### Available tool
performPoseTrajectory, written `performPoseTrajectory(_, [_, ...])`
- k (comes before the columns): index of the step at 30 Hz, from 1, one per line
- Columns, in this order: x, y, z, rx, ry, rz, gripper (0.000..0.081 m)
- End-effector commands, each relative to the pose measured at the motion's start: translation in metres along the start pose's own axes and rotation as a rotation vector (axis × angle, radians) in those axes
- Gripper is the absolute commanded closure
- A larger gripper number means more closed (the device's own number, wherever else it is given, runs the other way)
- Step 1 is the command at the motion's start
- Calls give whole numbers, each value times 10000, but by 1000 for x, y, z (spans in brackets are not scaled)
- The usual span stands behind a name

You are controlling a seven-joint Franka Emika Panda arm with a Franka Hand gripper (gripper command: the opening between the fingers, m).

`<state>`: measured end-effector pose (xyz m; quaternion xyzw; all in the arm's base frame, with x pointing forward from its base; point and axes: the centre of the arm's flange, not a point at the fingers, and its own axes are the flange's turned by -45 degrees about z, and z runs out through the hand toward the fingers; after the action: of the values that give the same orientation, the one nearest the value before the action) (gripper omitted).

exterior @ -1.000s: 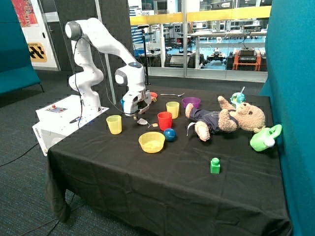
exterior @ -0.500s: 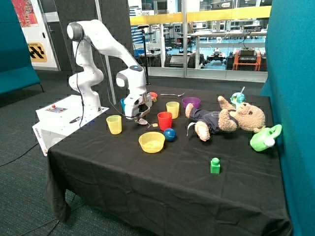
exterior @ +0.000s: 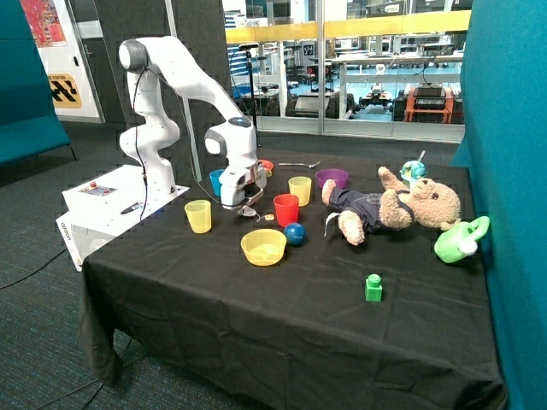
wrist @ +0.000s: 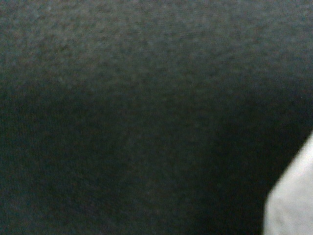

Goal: Prepare two cups of tea

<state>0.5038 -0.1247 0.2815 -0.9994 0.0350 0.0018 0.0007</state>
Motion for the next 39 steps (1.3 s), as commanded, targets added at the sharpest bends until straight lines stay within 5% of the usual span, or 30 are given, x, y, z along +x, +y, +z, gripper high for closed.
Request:
performPoseTrajectory(1, [-2,-7,11,-13,35,-91,324])
performPoseTrajectory(15, [0,-9,17,-14,35,-116,472])
performPoseTrajectory(19, [0,-9,17,-13,36,11,723])
performPoseTrajectory(21, [0,-8,17,-13,36,51,787])
performPoseTrajectory(39, [-4,-4,12,-13,36,171,808])
